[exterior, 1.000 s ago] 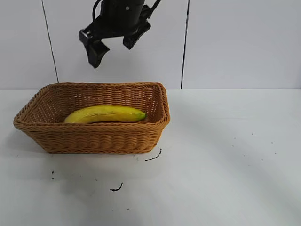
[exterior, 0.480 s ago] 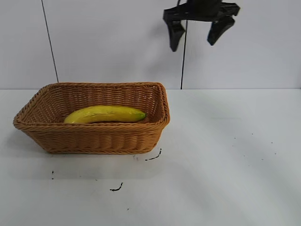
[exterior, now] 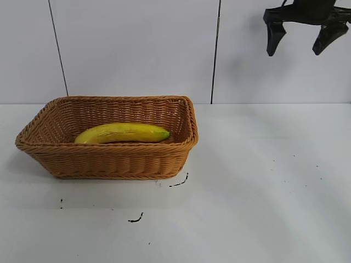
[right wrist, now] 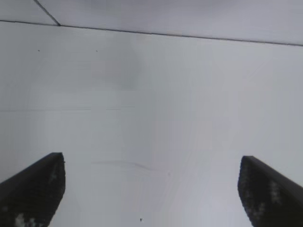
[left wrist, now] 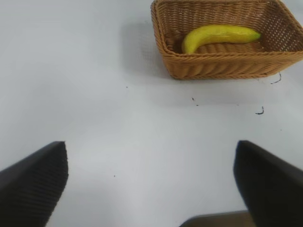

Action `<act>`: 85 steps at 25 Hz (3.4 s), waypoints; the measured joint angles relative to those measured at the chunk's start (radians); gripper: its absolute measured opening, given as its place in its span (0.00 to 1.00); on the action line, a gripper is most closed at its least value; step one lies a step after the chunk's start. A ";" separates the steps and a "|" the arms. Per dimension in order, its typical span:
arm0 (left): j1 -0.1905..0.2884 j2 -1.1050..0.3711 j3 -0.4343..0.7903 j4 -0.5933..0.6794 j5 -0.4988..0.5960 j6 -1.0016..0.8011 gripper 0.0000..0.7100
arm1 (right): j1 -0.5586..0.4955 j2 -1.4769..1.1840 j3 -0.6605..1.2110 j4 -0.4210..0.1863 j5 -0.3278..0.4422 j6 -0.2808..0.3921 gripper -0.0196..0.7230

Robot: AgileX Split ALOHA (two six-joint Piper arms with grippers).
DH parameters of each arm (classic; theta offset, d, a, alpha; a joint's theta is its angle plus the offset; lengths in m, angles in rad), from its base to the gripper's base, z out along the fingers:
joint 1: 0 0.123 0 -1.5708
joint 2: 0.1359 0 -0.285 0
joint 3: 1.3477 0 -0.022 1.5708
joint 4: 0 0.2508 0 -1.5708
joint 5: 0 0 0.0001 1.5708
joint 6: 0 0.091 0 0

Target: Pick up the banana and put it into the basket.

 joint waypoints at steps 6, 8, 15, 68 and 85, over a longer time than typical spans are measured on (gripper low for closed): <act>0.000 0.000 0.000 0.000 0.000 0.000 0.97 | -0.034 -0.188 0.346 0.006 0.000 0.003 0.96; 0.000 0.000 0.000 0.000 0.000 0.000 0.97 | -0.034 -0.261 0.477 0.010 0.000 0.002 0.96; 0.000 0.000 0.000 0.000 0.000 0.000 0.97 | -0.033 -0.541 0.876 0.020 0.001 0.000 0.96; 0.000 0.000 0.000 0.000 0.000 0.000 0.97 | 0.057 -2.273 1.738 0.080 -0.194 -0.004 0.96; 0.000 0.000 0.000 0.000 0.000 0.000 0.97 | 0.057 -2.273 1.738 0.085 -0.194 -0.004 0.96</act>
